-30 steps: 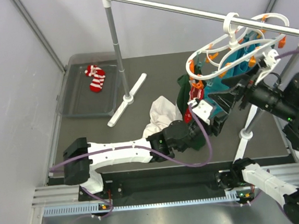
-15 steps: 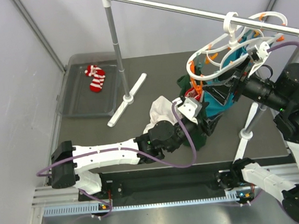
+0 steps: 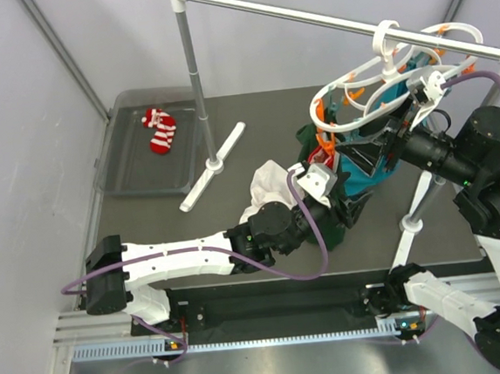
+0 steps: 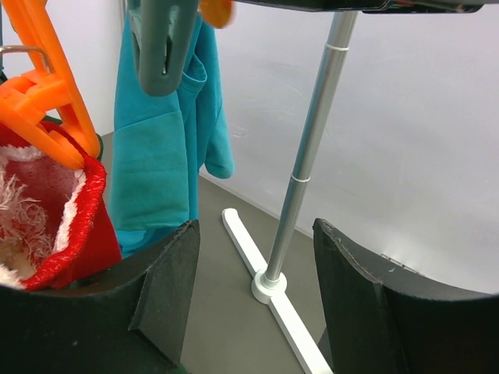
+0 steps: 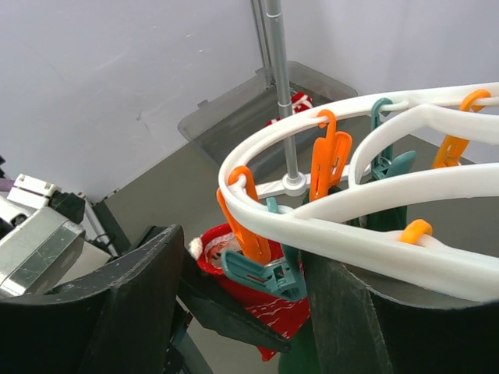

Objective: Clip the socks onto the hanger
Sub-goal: Adjust the hanger on the clothesline, then open the clamp at the hanger.

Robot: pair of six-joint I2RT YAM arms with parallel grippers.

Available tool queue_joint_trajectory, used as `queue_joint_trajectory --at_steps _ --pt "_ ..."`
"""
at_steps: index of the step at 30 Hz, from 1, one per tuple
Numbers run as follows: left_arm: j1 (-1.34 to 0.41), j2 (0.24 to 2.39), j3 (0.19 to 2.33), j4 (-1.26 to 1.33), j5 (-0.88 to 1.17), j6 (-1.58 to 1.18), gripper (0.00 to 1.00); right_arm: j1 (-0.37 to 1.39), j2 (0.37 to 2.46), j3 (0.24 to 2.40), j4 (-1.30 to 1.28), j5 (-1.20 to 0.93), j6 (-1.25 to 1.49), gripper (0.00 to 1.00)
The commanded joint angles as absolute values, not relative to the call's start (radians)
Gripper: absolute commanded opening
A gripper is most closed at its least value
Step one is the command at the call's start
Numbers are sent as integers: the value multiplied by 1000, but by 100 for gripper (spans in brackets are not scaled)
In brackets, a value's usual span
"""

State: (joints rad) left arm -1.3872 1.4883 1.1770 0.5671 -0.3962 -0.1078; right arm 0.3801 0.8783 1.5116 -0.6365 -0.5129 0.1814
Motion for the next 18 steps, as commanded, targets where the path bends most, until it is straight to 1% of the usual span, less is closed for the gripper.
queue_joint_trajectory --at_steps 1,4,10,14,16,18 --pt "-1384 1450 1178 591 -383 -124 65 399 877 1508 -617 -480 158 60" --pt "-1384 1447 1180 588 -379 -127 65 402 876 1503 -627 -457 149 56" --pt "-1384 1443 1183 578 -382 -132 65 405 874 1500 -626 -453 153 54" --pt "-1384 1434 1181 572 -376 -140 65 405 877 1505 -629 -449 153 49" --pt "-1382 1431 1178 572 -371 -146 65 407 874 1505 -627 -443 155 48" --pt "-1384 1427 1177 569 -368 -152 65 407 874 1503 -629 -440 158 43"
